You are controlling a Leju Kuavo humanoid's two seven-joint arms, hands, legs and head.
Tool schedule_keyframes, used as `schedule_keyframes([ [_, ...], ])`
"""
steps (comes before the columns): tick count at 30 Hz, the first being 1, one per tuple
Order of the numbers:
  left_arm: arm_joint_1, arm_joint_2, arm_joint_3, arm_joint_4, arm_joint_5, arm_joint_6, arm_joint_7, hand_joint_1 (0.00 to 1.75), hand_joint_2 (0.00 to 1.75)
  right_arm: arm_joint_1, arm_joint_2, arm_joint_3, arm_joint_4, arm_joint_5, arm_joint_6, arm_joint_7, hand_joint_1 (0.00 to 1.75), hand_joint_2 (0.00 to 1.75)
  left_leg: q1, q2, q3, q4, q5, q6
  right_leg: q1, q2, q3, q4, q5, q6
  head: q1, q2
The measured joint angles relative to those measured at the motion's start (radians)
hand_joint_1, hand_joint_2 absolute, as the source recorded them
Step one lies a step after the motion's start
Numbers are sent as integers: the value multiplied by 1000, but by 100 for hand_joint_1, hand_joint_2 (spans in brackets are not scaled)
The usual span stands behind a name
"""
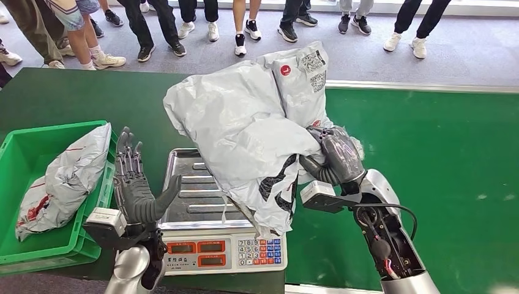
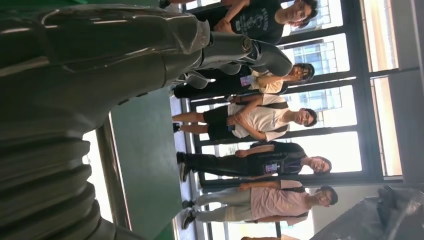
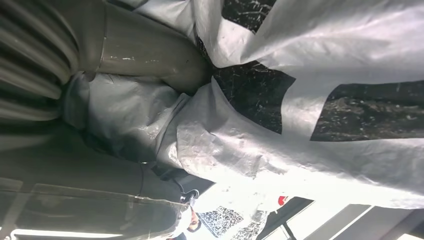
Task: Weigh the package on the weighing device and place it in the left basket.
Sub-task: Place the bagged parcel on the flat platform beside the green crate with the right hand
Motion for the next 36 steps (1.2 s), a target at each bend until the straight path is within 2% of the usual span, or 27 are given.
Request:
schedule_keyframes([
  [10,-21,9,-38,-4,15,112,0,0,175,-101,-1,215,115,37,29,23,175,175,0,0,0,0,0,0,0,0,0,0,0,0,0,0],
  [12,-20,11,-36,-10,25,132,0,0,175,-135,6,265,161,38,81,38,175,175,0,0,-1,0,0,0,0,0,0,0,0,0,0,0],
  [15,-17,10,-20,-22,34,161,0,0,175,-205,20,367,279,49,232,68,175,175,0,1,0,0,0,0,0,1,0,0,0,0,0,0],
  [18,-12,10,-6,-28,34,167,0,0,175,-244,32,450,371,52,278,74,175,175,0,-2,-1,0,1,0,0,-2,0,0,0,0,0,0],
  [31,-9,8,9,-33,33,169,0,0,175,-327,61,573,514,8,311,66,175,175,0,-3,-1,0,1,0,0,-2,-1,0,0,0,0,0],
  [36,-9,5,16,-33,32,171,0,0,175,-355,70,619,550,-2,344,99,175,175,0,-2,-1,0,1,0,0,-2,0,0,0,0,0,0],
])
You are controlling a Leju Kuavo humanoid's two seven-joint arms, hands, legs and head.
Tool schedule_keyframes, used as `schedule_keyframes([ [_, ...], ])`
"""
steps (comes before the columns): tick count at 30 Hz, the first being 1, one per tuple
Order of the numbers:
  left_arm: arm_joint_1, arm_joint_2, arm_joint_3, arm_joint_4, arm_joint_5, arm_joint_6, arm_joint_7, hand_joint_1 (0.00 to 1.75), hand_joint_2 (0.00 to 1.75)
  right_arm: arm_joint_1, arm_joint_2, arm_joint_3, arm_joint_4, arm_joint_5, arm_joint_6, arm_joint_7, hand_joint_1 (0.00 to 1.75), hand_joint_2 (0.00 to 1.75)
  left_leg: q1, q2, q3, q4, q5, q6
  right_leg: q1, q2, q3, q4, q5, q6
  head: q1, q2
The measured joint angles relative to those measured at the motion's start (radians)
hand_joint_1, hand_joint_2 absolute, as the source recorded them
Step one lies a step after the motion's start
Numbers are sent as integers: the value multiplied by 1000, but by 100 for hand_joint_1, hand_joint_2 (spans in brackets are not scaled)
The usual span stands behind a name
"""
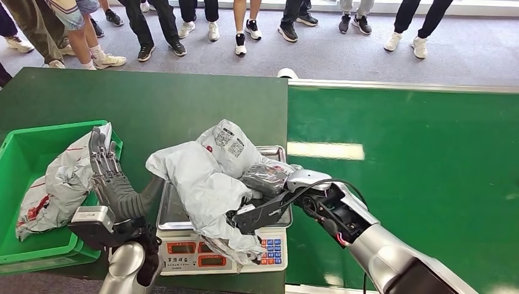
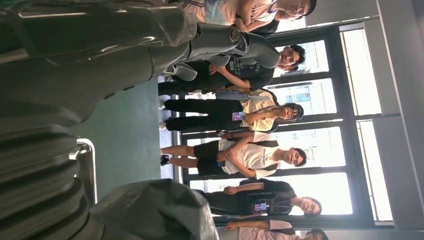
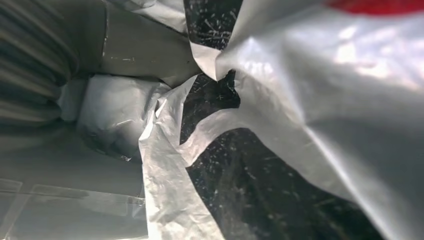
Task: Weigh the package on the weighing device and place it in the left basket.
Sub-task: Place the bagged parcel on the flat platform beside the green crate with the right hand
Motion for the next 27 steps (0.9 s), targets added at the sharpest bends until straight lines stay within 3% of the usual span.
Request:
schedule_keyframes([
  [7,1,-1,7,0,-2,5,0,0,175,-24,10,47,41,-1,-23,43,174,175,0,1,3,0,0,0,0,0,3,0,0,0,0,0],
  [11,2,-3,9,0,-4,17,0,0,175,-24,10,59,48,-11,-71,61,6,175,0,1,6,0,0,0,0,0,5,0,0,0,0,0],
  [19,15,-3,15,-25,-25,46,0,0,175,27,6,24,39,-112,-272,18,0,175,0,1,6,0,0,0,0,0,6,0,0,0,0,0],
  [22,23,-11,38,-44,-128,66,0,0,175,75,-2,-32,3,-145,-353,-18,0,175,0,1,4,0,0,0,0,0,4,0,0,0,0,0],
  [27,24,-50,135,-67,-328,73,0,0,175,161,-23,-129,-81,-144,-401,-47,0,175,0,1,2,0,0,0,0,0,2,0,0,0,0,0],
])
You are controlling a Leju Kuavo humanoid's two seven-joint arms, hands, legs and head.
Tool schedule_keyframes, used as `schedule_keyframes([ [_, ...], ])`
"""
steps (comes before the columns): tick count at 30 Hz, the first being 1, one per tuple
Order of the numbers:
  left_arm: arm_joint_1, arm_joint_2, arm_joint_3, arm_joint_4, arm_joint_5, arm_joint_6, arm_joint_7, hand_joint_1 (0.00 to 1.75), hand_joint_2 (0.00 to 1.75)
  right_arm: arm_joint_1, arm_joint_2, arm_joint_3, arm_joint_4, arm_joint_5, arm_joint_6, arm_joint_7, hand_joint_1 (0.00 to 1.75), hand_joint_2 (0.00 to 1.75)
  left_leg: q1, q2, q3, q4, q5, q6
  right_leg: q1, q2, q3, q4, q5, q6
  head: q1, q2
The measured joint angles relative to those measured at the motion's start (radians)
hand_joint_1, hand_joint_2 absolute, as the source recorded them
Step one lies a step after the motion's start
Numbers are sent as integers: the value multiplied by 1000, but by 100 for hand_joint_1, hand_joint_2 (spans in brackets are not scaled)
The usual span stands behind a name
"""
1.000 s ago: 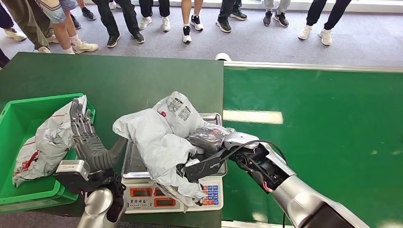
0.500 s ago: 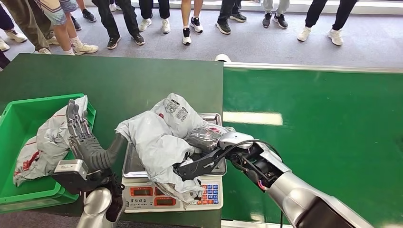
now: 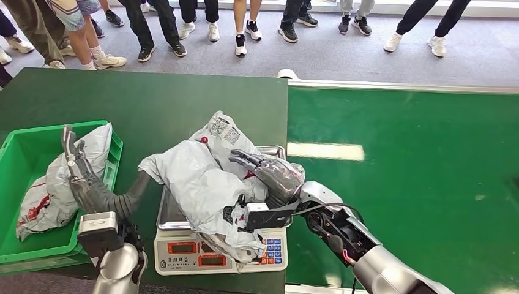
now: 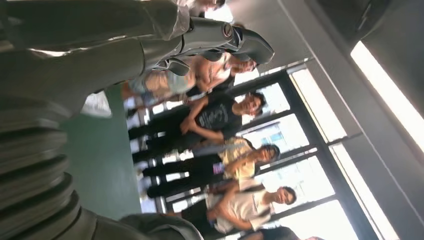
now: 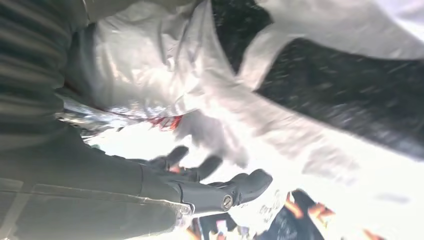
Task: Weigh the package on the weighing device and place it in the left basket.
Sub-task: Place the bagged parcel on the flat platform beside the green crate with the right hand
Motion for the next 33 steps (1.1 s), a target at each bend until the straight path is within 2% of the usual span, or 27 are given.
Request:
schedule_keyframes([
  [7,0,-48,90,-8,-142,0,0,0,175,92,-10,-111,-103,-41,-17,-72,0,175,0,0,-1,0,0,0,0,0,-1,0,0,0,0,0],
  [15,-2,-99,168,-24,-275,1,0,0,175,147,-11,-181,-181,-58,-5,-88,0,175,0,0,-1,0,0,0,0,0,-1,0,0,0,0,0],
  [20,-4,-116,203,-33,-292,1,0,0,175,166,-11,-203,-203,-77,-2,-107,0,175,0,0,-1,0,0,0,0,0,-1,0,0,0,0,0],
  [25,-4,-128,227,-41,-292,1,0,0,175,205,-13,-242,-253,-178,28,-156,0,175,0,0,-1,0,0,0,0,0,-1,0,0,0,0,0],
  [33,-3,-147,286,-123,-276,2,0,0,175,284,-18,-315,-361,-253,51,-163,0,175,0,0,-2,0,0,0,0,0,-2,0,0,0,0,0],
])
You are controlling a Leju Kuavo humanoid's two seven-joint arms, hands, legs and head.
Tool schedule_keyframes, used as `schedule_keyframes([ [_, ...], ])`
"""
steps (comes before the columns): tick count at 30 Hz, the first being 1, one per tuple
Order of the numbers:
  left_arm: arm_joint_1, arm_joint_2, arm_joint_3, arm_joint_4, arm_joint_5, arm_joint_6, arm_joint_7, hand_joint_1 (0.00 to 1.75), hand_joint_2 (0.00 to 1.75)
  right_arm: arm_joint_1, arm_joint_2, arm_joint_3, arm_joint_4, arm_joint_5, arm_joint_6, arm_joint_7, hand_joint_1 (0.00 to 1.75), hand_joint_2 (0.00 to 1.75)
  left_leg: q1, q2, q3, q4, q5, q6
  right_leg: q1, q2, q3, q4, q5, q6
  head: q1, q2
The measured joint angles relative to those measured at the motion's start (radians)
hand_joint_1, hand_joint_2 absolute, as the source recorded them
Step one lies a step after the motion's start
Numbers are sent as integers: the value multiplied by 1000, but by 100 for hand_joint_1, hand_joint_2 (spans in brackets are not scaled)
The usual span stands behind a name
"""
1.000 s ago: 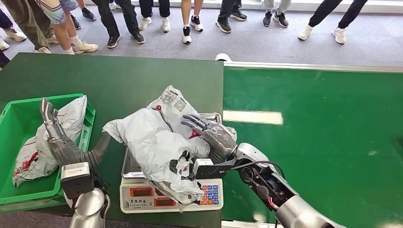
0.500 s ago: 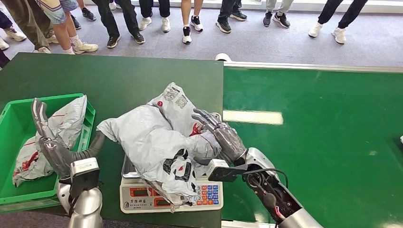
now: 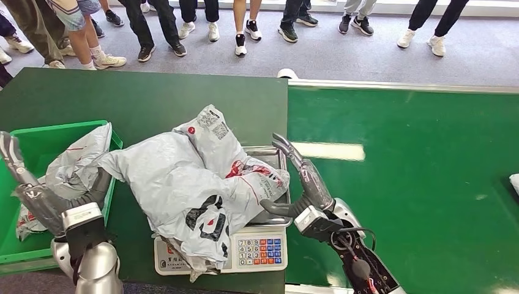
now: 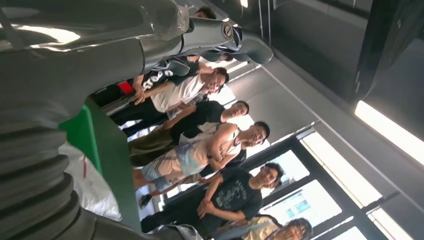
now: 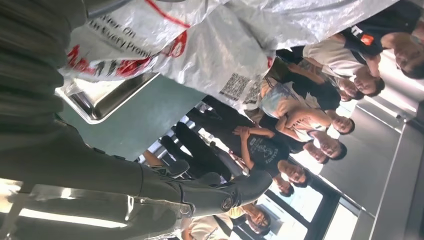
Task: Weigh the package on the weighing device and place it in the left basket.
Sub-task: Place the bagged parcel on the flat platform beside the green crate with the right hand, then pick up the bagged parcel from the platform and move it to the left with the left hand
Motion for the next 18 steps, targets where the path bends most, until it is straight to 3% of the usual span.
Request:
schedule_keyframes([
  [18,-9,-10,88,-163,-17,0,0,0,175,76,5,-72,-72,3,23,0,0,175,0,0,0,0,0,0,0,0,0,0,0,0,0,0],
])
